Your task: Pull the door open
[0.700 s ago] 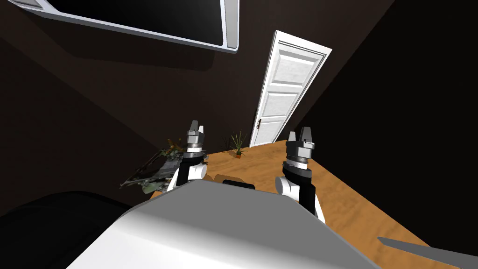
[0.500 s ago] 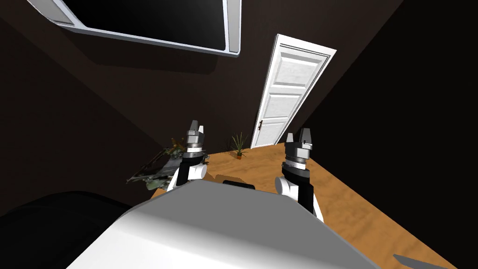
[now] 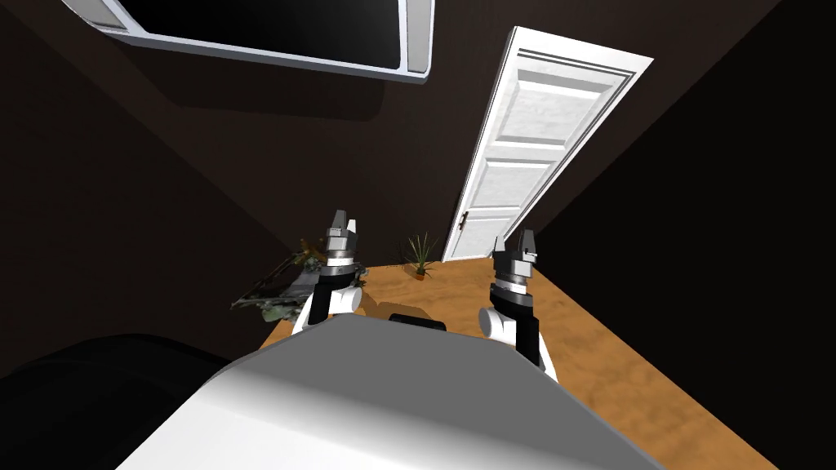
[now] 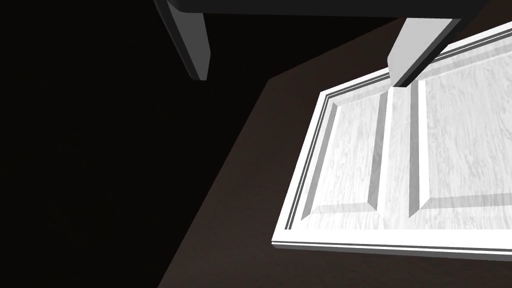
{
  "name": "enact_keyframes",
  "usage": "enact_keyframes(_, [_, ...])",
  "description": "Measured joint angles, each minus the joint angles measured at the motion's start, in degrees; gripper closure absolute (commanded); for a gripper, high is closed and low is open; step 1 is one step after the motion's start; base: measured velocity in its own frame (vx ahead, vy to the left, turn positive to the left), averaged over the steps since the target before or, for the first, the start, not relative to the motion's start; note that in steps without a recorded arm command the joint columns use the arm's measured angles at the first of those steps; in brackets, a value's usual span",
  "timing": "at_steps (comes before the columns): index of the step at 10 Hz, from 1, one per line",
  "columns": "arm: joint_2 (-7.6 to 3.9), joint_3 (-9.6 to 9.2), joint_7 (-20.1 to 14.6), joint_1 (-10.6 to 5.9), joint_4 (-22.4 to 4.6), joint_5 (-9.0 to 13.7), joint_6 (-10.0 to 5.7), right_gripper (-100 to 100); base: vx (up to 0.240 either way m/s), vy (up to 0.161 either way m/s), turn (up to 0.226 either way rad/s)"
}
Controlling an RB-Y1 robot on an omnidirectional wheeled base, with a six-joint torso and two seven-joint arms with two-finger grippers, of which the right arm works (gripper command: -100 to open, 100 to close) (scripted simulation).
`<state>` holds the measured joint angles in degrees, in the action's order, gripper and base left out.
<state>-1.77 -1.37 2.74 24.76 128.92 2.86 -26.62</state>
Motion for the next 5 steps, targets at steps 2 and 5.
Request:
enact_keyframes(2, [-0.54, 0.58, -1.99, -0.35, -1.79, 1.22, -0.48, -100, 0.075, -0.075, 0.15])
enact_keyframes(5, [-1.0, 0.97, -4.99, -1.0, -5.22, 2.95, -1.54, -100, 0.074, -0.093, 0.18])
